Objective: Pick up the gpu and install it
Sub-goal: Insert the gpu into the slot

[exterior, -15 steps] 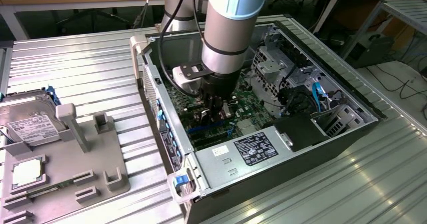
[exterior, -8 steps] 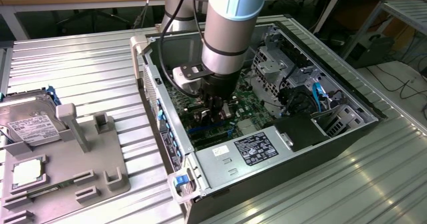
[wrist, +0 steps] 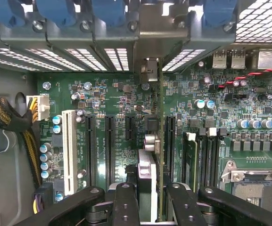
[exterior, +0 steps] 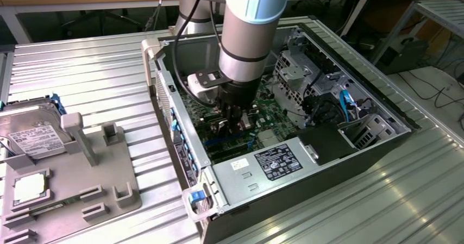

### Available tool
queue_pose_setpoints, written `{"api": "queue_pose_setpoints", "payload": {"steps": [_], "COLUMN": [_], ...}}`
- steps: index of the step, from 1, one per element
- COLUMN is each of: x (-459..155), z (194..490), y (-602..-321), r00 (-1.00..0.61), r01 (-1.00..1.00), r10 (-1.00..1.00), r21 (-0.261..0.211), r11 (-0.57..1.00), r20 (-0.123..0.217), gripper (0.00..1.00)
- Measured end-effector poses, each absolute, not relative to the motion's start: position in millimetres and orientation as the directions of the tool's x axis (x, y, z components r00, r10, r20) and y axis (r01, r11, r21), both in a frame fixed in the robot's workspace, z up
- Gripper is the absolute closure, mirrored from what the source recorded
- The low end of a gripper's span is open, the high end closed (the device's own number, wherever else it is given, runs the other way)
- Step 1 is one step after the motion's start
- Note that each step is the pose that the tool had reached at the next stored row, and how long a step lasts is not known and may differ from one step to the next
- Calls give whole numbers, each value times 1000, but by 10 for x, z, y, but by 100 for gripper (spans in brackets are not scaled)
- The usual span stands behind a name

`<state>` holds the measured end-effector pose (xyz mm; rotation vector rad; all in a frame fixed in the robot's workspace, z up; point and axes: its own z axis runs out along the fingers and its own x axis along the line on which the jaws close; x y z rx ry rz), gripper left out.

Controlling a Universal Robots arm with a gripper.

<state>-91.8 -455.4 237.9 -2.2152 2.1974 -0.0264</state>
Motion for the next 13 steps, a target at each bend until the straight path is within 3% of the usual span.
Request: {"api": "queue_pose_setpoints", "payload": {"steps": [13], "x": [-922], "z": [2370], "y": [-4543], "r00": [8], "r01": [-1000], "r10": [-1000], "r21": [-27], "r11": [-8], "r20": [-3], "gripper": [72]}}
